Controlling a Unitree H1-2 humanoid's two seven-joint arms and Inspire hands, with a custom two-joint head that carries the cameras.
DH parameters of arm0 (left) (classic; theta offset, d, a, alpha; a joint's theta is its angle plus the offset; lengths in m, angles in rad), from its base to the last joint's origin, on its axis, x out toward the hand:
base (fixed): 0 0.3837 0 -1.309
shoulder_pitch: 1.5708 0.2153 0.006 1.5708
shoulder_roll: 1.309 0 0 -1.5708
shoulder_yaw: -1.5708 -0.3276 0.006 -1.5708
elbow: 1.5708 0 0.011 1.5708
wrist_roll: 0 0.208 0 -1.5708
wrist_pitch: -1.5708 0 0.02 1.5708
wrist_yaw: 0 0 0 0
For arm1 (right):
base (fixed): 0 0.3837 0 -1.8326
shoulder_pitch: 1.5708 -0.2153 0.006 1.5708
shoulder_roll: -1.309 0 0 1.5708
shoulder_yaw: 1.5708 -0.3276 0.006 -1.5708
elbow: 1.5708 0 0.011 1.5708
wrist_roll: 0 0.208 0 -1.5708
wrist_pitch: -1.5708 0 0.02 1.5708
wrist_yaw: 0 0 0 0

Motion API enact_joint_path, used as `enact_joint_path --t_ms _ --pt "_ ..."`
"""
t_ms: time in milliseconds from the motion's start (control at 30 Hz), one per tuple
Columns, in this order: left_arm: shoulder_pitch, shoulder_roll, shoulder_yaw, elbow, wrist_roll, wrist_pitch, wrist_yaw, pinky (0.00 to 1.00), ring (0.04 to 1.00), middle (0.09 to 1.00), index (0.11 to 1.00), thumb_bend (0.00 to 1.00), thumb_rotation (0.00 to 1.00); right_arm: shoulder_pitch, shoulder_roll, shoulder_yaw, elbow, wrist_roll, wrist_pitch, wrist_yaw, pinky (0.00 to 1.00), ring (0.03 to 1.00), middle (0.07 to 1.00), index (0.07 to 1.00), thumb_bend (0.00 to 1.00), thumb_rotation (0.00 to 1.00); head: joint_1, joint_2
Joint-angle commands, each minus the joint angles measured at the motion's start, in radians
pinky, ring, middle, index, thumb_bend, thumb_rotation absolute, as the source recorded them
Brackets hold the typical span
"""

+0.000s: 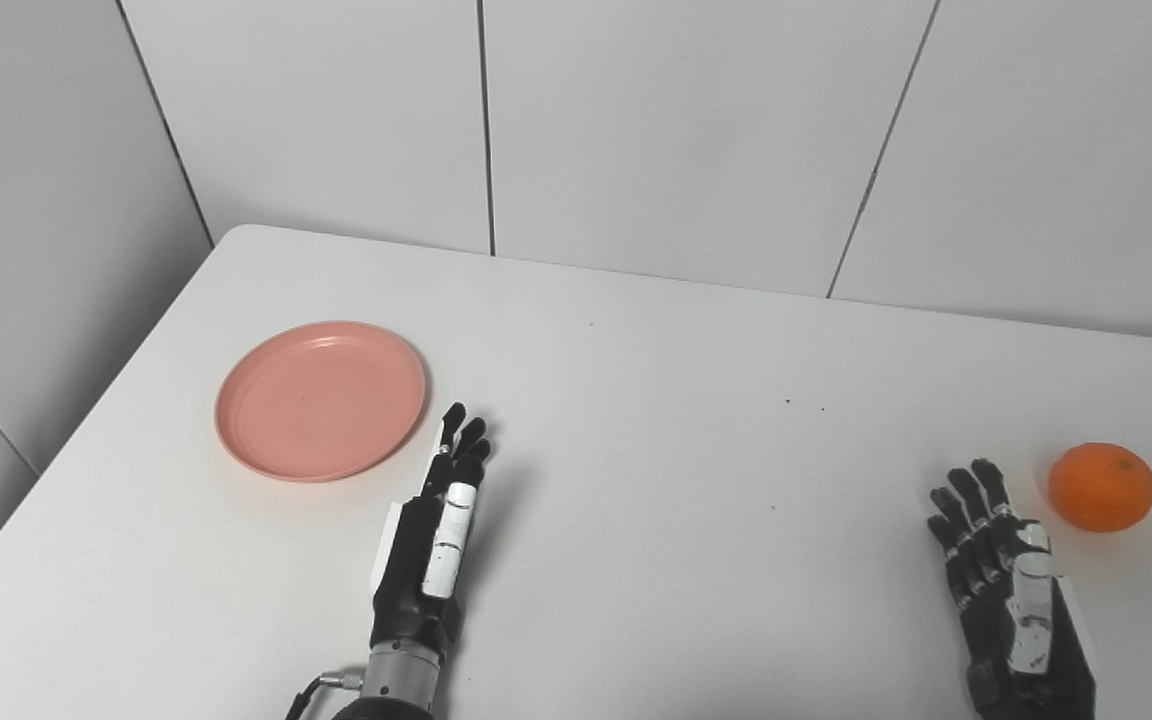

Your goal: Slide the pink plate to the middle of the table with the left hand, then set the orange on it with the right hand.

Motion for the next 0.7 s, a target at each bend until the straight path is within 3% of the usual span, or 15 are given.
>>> enact_joint_path --t_ms 0,400,667 --pt "0.142 -0.059 -0.005 0.007 0.005 -0.014 0.010 0.98 0.966 0.966 0.970 0.66 0.91 0.049 -0.011 -0.016 0.096 0.009 -0.046 0.019 1.00 0.968 0.966 0.985 0.82 1.00 0.003 -0.006" --pt "0.134 -0.032 0.001 0.020 -0.031 -0.019 -0.007 1.00 0.985 0.973 0.975 0.71 0.89 0.046 0.002 -0.010 0.122 -0.004 -0.067 0.030 1.00 0.967 0.958 0.979 0.81 1.00 -0.025 -0.029" --pt "0.108 -0.001 0.013 0.023 -0.064 -0.021 -0.039 0.98 0.941 0.939 0.946 0.74 0.86 0.050 0.019 0.001 0.108 -0.019 -0.064 0.023 0.98 0.939 0.934 0.954 0.81 0.96 -0.027 -0.041"
